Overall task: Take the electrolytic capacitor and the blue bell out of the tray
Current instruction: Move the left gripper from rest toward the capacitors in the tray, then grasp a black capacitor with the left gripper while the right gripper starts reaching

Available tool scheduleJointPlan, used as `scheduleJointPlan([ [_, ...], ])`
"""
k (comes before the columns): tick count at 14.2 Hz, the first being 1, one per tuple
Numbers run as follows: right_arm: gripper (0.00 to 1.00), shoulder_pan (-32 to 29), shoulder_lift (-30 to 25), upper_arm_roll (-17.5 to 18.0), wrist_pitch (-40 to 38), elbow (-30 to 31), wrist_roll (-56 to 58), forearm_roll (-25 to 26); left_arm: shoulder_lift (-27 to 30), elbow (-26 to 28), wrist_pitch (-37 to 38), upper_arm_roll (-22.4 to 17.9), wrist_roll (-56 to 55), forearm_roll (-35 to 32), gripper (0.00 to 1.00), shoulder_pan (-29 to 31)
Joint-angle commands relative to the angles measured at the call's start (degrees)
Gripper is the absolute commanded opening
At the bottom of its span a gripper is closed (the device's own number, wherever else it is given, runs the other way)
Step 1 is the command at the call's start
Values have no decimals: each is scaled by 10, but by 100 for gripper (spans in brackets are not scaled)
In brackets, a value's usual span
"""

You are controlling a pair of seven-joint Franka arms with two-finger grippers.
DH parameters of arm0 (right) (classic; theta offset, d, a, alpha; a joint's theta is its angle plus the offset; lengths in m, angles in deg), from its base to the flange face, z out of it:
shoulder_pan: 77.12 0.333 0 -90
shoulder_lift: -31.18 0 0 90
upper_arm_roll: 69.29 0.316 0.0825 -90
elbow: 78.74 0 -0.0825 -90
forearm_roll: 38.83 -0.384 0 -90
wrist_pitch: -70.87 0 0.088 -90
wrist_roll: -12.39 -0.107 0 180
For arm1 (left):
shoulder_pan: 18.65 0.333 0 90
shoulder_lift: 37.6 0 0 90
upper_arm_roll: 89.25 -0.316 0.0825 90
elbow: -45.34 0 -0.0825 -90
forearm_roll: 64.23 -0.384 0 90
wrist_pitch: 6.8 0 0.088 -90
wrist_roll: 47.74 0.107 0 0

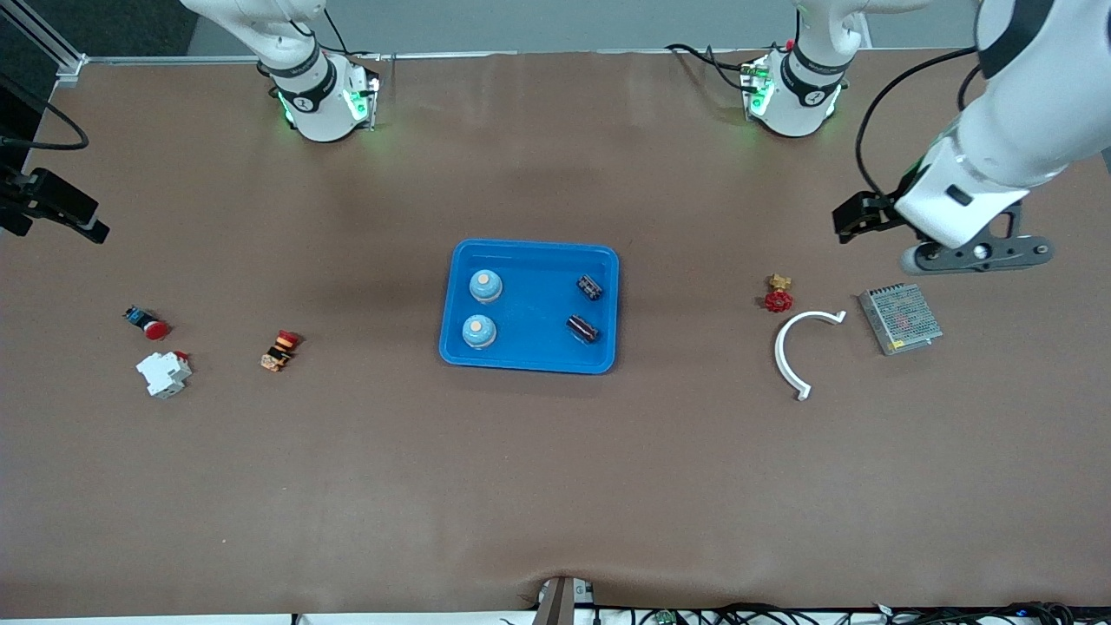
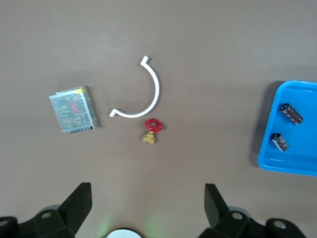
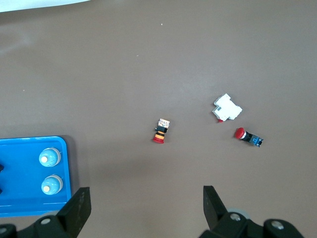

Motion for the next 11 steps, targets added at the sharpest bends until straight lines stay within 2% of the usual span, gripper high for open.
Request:
scheduleJointPlan([
  [1,100,-1,-6,1,1,3,-4,-10,-16,12,-34,34,-61,10,100,1],
  [7,100,-1,-6,1,2,2,-4,-10,-60,30,-79,105,-174,9,100,-3],
  [11,100,0,-6,1,3,3,-4,-10,-103,34,-126,108,-263,2,100,-54],
])
